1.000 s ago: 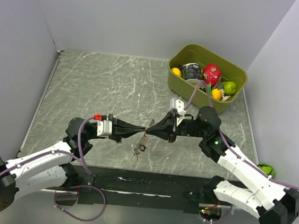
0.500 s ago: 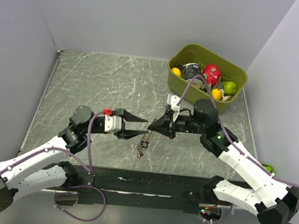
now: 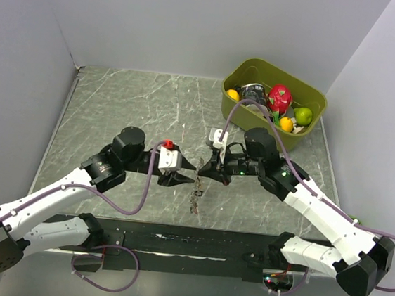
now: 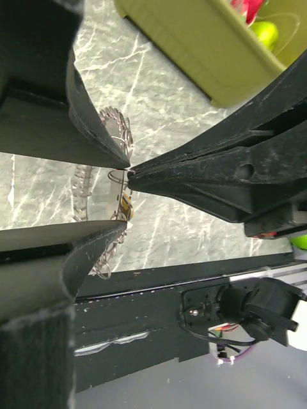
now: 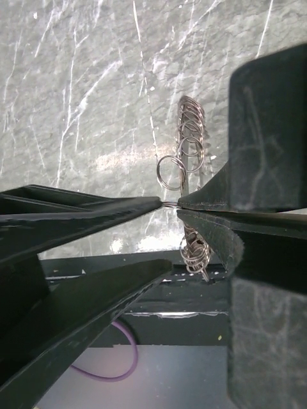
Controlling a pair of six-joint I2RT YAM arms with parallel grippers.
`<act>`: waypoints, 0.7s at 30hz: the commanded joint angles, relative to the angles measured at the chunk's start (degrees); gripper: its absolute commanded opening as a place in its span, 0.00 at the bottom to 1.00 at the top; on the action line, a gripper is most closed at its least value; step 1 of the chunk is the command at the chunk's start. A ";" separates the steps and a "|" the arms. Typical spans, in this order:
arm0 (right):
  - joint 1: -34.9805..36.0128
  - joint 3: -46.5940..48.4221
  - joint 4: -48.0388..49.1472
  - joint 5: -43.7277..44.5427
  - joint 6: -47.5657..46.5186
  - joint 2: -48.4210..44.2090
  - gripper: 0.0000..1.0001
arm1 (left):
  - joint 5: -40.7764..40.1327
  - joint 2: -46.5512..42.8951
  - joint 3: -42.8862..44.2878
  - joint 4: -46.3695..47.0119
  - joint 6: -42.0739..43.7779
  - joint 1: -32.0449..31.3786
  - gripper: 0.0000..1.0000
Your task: Put the keys on the keyring
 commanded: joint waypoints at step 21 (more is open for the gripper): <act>1.29 1.29 6.43 -0.18 0.80 -3.11 0.00 | -3.12 3.10 0.48 2.19 3.09 -2.07 0.01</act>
